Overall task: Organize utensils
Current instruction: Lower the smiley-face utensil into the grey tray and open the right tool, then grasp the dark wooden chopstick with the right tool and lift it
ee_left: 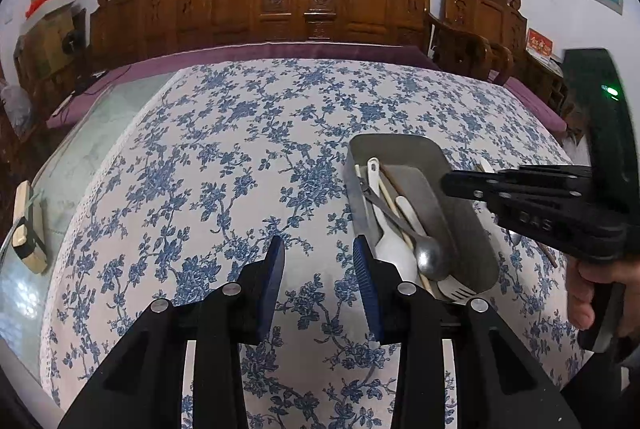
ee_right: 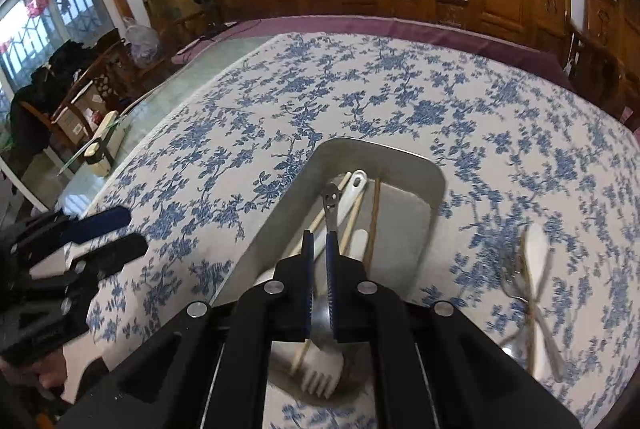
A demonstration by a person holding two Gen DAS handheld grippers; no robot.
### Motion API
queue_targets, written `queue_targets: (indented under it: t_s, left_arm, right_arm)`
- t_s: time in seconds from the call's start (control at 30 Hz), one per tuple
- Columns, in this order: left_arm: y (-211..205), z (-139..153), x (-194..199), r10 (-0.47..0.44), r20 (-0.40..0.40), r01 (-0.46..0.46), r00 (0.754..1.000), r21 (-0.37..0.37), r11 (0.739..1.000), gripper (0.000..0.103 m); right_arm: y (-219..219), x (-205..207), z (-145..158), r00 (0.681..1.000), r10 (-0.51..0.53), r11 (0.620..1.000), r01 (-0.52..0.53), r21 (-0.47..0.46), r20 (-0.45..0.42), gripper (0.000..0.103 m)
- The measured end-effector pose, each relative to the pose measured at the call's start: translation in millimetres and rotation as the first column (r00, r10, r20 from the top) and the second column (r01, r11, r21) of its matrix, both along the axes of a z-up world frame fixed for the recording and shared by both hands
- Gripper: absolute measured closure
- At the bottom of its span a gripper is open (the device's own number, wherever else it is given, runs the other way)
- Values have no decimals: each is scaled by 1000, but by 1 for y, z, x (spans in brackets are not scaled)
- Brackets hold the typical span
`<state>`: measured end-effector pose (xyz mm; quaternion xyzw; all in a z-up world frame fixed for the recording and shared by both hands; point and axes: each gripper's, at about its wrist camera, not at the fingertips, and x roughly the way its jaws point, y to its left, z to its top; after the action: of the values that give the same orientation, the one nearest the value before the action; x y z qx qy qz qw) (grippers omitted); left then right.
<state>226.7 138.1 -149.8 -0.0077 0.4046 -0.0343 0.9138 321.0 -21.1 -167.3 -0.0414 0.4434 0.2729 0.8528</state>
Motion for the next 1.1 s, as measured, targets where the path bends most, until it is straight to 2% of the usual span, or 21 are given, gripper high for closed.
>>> queue_targets:
  t_s: [0.07,0.23,0.5,0.67,0.7,0.77,1.1]
  left_arm:
    - [-5,2,-2,-11,8,11,1000,5,1000,63]
    - [-20,5,-8,-45,19,45,999,12,999,62]
    - [-57,10,-19,-120,37,119,992,28,993,32]
    - [-79,9,-23,-149,32,149,988,23,989,30]
    - [-84,8,-23,-154,28,153,988,20,988,30]
    - [-95,7,-23,-164,22,163,986,17,986,30]
    - [-144,-6,-23,-222,-5,222,975,19,975,30]
  right_arm:
    - [-12,-9,7,1000,4,1000,-4,-2,21,95]
    - [-59,-40,26,998,-1,1000,2,-4,68,95]
    - [-143,-71,28,993,-69,995,76,-70,96,95]
    - [-182,-77,19,990,-113,988,121,-94,86,93]
    - [-186,-77,17,989,-118,987,126,-98,84,90]
    - [-196,-74,8,989,-128,985,135,-106,74,77]
    - [-199,-45,-48,990,-135,984,130,-118,-39,77]
